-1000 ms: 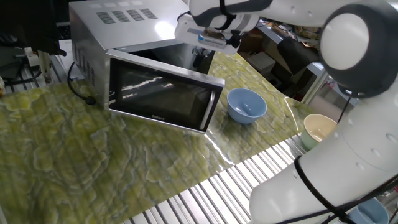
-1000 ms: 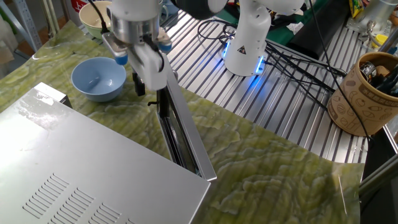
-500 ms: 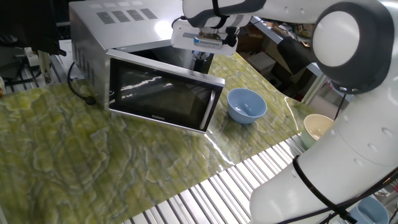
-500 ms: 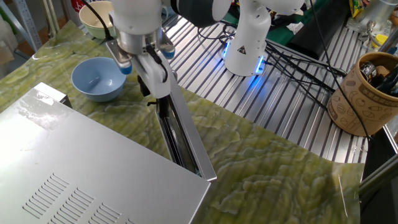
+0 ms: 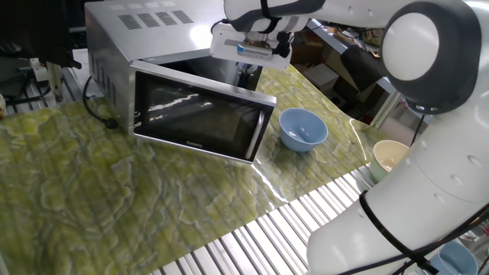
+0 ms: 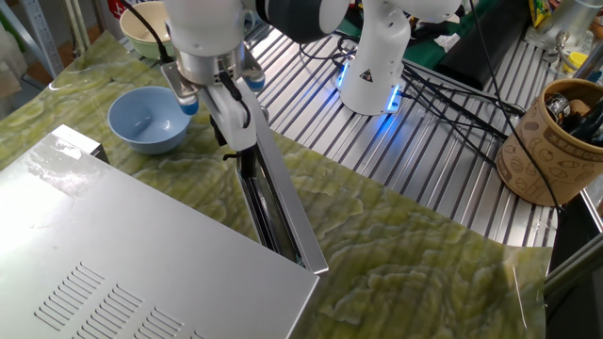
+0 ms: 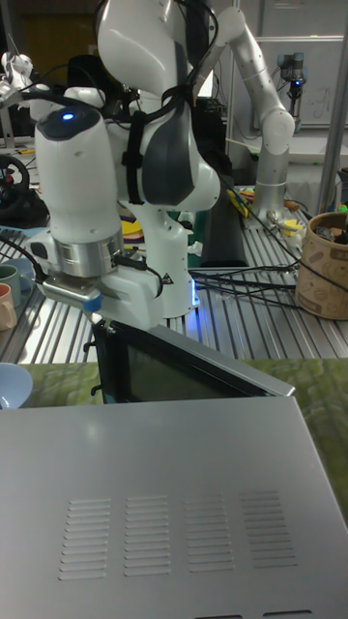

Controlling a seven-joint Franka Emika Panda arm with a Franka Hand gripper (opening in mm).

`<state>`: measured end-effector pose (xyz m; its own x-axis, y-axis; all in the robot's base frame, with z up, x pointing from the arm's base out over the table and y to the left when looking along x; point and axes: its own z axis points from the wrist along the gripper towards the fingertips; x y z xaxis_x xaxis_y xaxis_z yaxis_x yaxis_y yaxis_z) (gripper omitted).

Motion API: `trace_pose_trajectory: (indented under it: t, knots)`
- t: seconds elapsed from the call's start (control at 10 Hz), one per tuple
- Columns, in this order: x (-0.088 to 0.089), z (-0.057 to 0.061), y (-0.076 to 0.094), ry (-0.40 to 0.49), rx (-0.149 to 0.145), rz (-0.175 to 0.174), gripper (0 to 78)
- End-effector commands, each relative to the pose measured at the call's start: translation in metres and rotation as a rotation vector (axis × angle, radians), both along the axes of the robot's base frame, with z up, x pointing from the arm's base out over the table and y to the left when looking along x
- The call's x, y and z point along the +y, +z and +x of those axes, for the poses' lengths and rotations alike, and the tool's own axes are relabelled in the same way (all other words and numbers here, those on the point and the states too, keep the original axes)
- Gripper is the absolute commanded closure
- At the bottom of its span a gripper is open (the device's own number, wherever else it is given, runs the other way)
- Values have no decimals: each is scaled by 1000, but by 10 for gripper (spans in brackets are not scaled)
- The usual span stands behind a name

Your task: Put the bowl into the microwave

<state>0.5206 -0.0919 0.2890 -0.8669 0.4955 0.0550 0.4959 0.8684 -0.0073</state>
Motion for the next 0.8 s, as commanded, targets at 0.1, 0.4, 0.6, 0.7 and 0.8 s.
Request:
trace_pose_trajectory:
  t: [0.1, 0.4, 0.6, 0.7, 0.8]
  knots:
    - [0, 1, 2, -1, -26, 21, 764]
    - [6, 6, -4, -17, -48, 31, 764]
    - [18, 7, -10, -32, -73, 53, 764]
    - [19, 4, -8, -38, -71, 60, 764]
    - [21, 2, -7, -41, -68, 62, 764]
